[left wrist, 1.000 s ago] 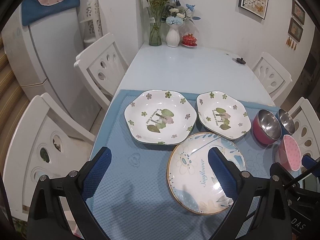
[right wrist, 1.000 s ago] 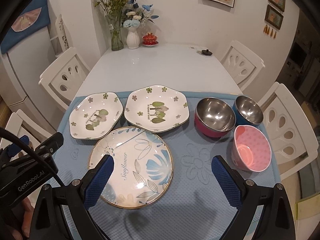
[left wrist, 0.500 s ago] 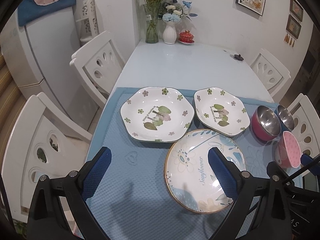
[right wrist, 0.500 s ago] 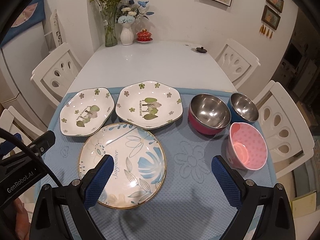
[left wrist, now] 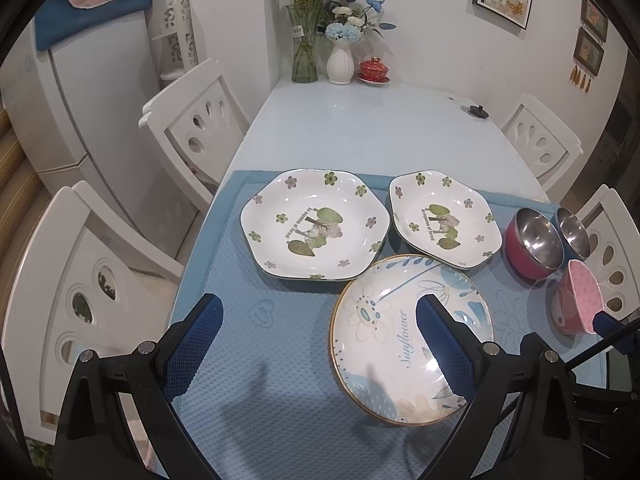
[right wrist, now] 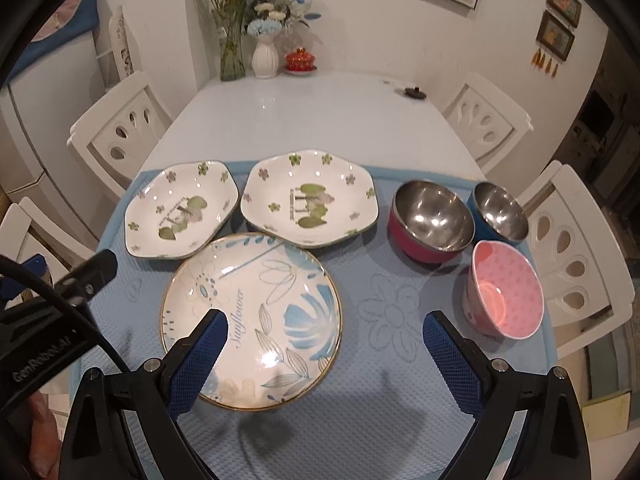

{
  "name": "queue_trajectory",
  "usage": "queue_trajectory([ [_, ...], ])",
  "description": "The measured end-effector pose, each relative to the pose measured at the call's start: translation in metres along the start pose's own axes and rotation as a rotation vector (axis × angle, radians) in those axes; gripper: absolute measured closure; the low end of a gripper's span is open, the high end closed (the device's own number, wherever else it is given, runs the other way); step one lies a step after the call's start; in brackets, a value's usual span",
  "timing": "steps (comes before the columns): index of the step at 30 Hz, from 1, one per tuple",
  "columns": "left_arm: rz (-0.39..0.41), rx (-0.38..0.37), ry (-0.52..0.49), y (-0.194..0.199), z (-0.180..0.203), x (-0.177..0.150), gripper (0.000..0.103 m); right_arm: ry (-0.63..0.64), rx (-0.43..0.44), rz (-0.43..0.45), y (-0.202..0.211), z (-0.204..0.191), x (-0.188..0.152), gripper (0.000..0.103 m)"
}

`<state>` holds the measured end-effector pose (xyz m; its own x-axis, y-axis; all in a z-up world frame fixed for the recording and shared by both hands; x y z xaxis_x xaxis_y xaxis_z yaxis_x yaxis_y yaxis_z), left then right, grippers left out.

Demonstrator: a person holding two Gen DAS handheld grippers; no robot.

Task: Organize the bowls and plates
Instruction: 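Move both grippers toward the round Sunflower plate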

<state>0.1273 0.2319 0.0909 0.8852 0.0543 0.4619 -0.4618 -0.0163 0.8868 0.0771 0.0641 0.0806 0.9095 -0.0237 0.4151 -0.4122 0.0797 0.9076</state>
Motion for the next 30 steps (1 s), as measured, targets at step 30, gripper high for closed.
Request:
queue_trajectory([
  [30, 0.008, 0.026, -0.030, -0.021, 0.002, 0.006, 0.006, -0.057, 0.034, -0.074, -0.037, 0.019, 0.005, 0.006],
])
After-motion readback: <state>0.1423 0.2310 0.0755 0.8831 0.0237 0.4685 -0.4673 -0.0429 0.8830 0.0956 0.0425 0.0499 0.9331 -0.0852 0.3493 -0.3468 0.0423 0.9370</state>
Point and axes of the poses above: each gripper's, at about its wrist camera, not at the fingertips, and y roughly against the way its jaws point, z to its right, x to its top, the point moved 9 cm from there along -y, roughly the way its jaws point, and after that the axes turned 10 degrees about -z, right-handed, at the moved point
